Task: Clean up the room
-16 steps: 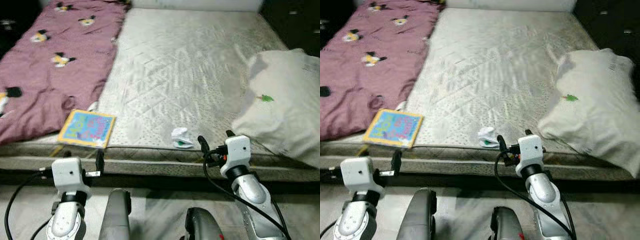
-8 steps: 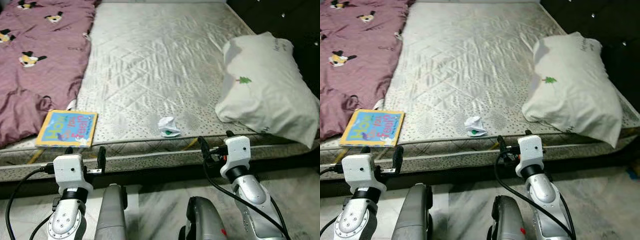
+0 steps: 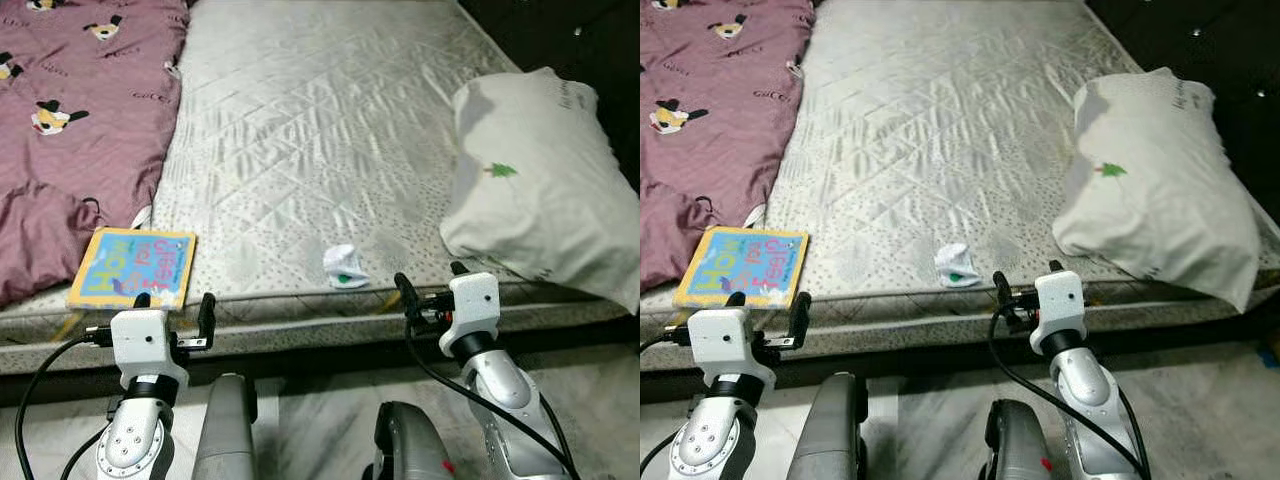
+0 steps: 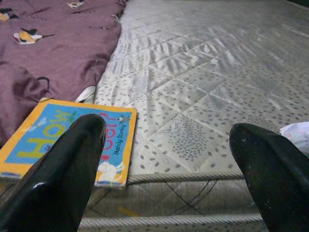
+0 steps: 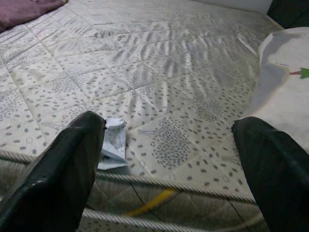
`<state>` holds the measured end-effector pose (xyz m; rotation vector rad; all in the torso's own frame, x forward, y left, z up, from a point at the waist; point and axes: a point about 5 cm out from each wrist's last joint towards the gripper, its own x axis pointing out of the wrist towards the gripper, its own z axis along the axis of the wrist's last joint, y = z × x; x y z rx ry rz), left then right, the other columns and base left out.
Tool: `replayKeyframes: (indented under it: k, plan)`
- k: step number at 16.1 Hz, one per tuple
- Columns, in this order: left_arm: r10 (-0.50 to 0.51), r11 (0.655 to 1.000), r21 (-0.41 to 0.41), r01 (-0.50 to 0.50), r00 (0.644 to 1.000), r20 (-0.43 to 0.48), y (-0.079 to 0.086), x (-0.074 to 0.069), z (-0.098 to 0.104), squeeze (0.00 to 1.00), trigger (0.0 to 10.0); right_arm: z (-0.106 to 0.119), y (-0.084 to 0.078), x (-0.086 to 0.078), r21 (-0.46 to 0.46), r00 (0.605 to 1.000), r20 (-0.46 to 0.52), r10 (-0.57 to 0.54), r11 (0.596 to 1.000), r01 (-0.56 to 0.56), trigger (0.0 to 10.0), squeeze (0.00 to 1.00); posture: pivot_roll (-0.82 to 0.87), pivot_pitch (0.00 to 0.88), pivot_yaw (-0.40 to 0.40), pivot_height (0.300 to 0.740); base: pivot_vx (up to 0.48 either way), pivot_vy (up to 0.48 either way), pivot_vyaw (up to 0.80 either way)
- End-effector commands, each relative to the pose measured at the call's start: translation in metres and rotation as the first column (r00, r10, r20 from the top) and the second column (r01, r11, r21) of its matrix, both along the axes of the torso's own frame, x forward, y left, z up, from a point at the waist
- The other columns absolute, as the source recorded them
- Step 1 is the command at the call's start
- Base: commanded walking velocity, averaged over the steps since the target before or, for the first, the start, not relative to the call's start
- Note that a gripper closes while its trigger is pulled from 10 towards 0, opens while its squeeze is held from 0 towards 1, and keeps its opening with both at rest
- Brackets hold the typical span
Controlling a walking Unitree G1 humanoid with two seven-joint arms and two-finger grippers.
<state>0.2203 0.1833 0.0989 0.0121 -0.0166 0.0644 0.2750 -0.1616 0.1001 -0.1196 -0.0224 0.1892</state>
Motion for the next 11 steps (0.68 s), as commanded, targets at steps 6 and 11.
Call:
replayKeyframes:
  k: [6, 11]
  plan:
    - [-0.002, 1.0, 0.0, 0.002, 1.0, -0.019, 0.0008, -0.0011, -0.0024, 0.0, 10.0, -0.0036, -0.0022, -0.0007, -0.01, 1.0, -0.013, -0.009, 1.0, 0.008, 10.0, 0.0, 0.1, 0.184, -0.033, 0.581, 0.096, 0.0, 0.0]
    - [-0.011, 1.0, -0.004, 0.011, 1.0, -0.023, 0.0005, -0.0005, -0.003, 0.0, 10.0, -0.0041, -0.0005, -0.0006, -0.034, 1.0, -0.011, -0.006, 0.999, 0.006, 10.0, 0.0, 0.1, 0.189, -0.03, 0.581, 0.0, 0.0, 0.11]
